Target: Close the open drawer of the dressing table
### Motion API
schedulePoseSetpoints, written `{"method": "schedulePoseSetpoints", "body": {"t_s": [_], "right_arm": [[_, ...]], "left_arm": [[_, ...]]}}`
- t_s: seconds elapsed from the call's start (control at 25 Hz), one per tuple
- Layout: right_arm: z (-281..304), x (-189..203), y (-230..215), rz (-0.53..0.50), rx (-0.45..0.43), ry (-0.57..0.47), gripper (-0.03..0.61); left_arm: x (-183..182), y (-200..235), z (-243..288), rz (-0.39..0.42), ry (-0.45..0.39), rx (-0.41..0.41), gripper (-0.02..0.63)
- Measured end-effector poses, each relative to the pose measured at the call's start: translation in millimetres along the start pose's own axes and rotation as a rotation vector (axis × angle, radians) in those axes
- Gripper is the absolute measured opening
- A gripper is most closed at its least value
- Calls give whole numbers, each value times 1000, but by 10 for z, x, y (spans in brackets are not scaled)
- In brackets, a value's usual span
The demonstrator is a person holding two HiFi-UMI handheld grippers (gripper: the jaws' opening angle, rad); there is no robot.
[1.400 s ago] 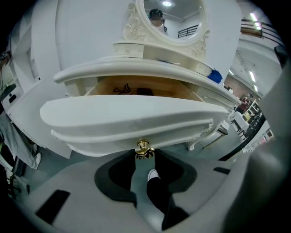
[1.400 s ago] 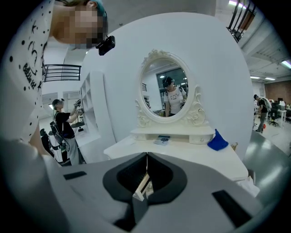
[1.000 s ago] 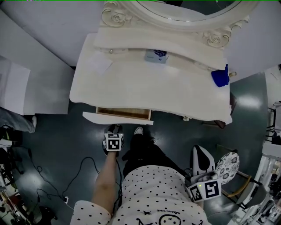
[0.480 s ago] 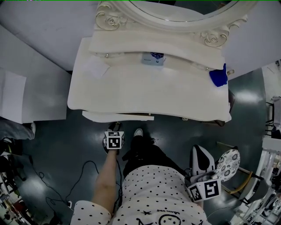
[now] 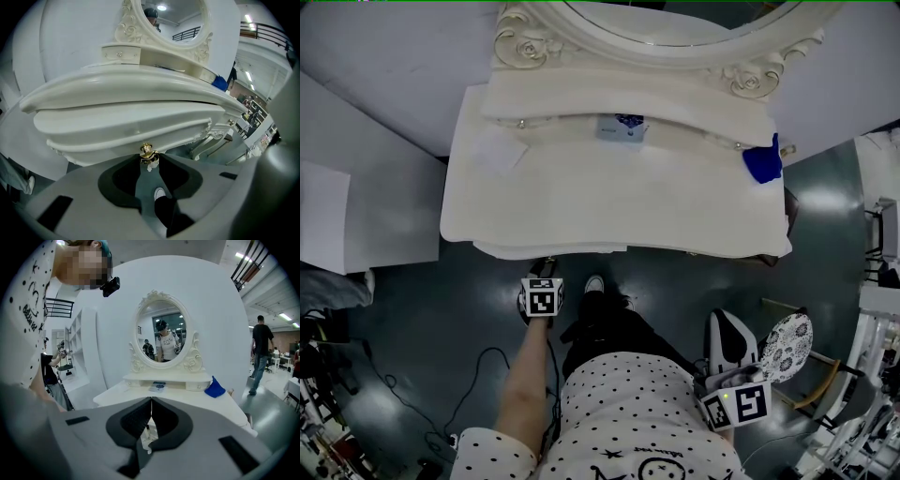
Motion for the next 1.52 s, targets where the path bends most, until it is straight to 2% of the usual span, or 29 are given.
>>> {"method": "schedulePoseSetpoints", "body": {"t_s": [0.76,1.28,1.44,1.52], "right_arm": [[43,-25,-82,5,10,3,9],[42,-40,-169,10,7,1,9],[40,-34,-192,10,-3,-1,9],[35,-32,-191,10,-9,-3,9]], "left_arm": [[-291,55,182,-5,-2,-12,136],[-287,28,175,-16,-10,-29,137],[-257,30,184,-27,-45,-20,137],[-247,29,182,-4,-51,-25,137]]}}
Point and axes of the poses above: the fingertips, and each gripper's own axes: z forward along the fingers, y to its left, x out of its underside, the point moved 10 cm from there along -z, backward along the fingers, and after that the axes turned 9 degrees about -x, right-handed, at the moved point
